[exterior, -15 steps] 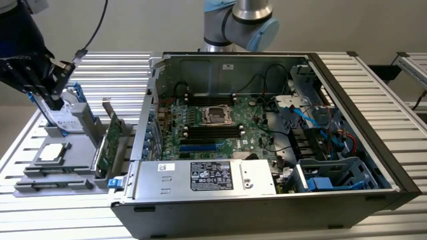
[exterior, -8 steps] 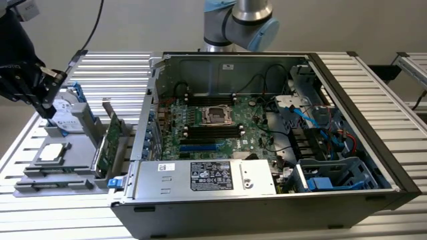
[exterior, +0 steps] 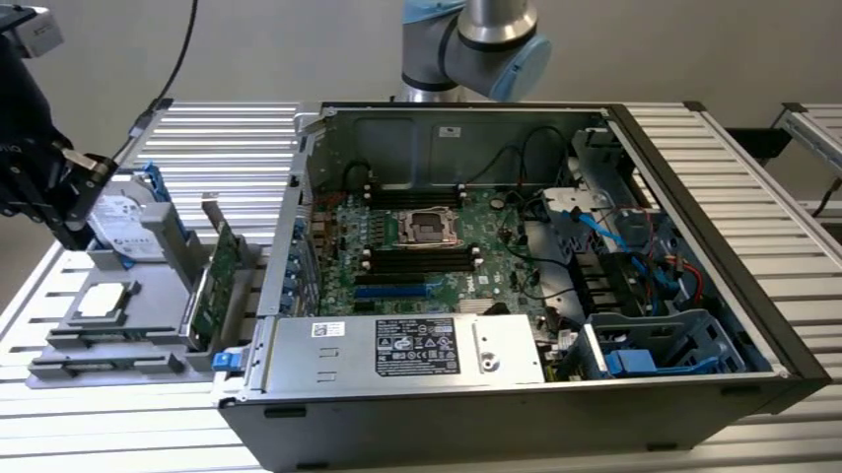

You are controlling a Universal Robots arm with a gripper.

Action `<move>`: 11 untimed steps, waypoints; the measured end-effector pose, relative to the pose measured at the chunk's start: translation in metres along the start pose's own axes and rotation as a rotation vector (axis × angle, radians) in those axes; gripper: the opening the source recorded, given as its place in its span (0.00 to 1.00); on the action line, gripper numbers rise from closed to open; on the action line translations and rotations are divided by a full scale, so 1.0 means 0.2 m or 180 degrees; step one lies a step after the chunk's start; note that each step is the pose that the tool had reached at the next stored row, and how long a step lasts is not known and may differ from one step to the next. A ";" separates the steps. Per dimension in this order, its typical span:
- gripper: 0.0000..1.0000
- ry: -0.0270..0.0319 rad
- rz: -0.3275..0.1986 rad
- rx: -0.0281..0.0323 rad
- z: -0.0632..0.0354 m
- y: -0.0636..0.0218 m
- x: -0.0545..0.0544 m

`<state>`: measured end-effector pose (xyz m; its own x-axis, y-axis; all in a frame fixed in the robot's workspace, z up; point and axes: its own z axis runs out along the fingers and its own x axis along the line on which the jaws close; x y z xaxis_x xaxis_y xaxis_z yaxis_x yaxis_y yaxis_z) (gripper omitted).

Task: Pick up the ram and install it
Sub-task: 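Reach for the ram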

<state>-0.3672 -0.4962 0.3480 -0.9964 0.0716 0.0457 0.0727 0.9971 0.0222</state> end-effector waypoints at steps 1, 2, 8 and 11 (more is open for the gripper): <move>0.11 0.0004 0.0000 0.0003 0.005 -0.004 0.00; 0.11 0.0005 0.0001 0.0005 0.011 -0.005 0.01; 0.11 0.0005 -0.0047 0.0011 0.043 -0.010 0.05; 0.11 0.0006 -0.0050 0.0012 0.042 -0.010 0.05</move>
<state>-0.3773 -0.4973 0.3399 -0.9973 0.0558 0.0473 0.0568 0.9982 0.0191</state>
